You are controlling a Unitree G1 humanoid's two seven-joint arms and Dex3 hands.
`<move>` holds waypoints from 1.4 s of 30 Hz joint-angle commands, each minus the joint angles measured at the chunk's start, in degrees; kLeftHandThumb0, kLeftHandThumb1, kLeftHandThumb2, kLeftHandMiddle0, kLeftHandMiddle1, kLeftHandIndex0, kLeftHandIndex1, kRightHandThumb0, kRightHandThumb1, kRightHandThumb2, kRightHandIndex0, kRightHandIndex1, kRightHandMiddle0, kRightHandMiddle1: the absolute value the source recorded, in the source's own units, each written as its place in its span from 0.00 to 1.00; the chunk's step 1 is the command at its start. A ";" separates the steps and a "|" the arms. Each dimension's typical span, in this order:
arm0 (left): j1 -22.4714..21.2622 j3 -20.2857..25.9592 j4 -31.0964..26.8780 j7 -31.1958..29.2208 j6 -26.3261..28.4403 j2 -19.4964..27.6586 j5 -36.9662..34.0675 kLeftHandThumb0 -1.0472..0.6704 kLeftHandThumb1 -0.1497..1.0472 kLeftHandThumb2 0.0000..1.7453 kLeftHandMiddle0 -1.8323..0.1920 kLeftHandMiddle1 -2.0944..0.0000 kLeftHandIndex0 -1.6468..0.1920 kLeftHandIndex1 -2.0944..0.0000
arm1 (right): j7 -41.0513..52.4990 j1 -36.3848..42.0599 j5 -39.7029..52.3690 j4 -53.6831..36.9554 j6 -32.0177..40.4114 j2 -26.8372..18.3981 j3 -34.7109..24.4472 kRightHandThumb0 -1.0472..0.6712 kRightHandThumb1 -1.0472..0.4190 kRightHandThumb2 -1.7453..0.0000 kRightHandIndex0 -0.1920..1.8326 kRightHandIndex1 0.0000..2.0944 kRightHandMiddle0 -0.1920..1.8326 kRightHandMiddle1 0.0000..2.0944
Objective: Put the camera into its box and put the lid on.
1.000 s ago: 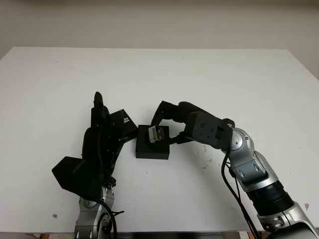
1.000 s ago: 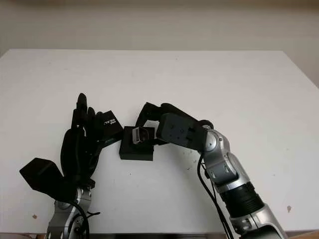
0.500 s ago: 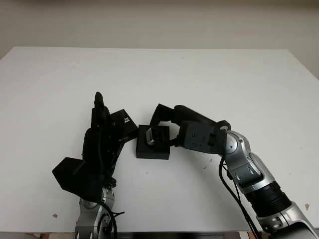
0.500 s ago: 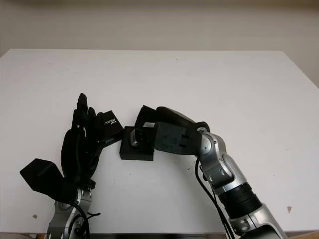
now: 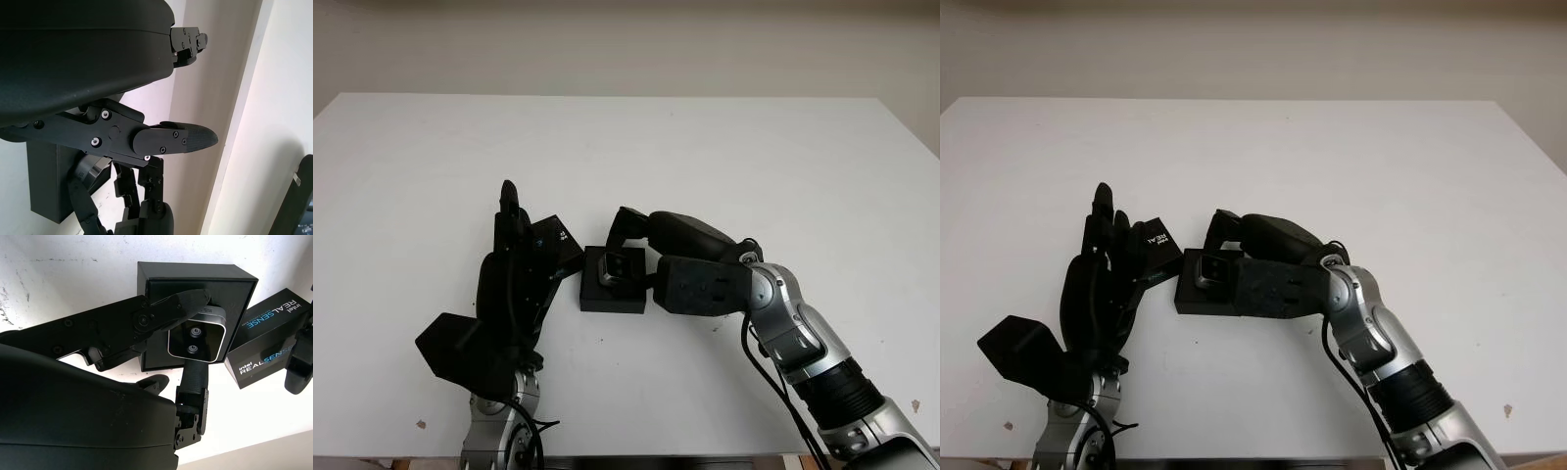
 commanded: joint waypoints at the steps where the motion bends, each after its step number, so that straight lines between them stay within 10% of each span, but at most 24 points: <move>1: 0.65 -0.79 -1.48 0.24 -0.53 -2.09 0.21 0.30 1.00 0.20 0.92 0.97 0.93 0.97 | -0.21 1.97 -1.05 1.37 -0.44 -0.96 0.71 0.41 0.00 0.94 0.29 0.10 0.24 0.92; 30: 2.05 -1.64 -3.29 0.02 -0.86 -1.88 -0.21 0.30 1.00 0.20 0.91 0.97 0.92 0.97 | -5.78 2.15 -6.38 5.54 -7.86 -1.82 0.76 0.38 0.00 0.91 0.29 0.10 0.17 1.00; 42: 1.92 -1.81 -3.59 0.43 -0.42 -2.06 -0.23 0.29 1.00 0.19 0.91 0.97 0.92 0.97 | -5.15 1.76 -6.19 7.07 -13.49 -3.34 0.50 0.22 0.01 0.97 0.18 0.04 0.00 0.67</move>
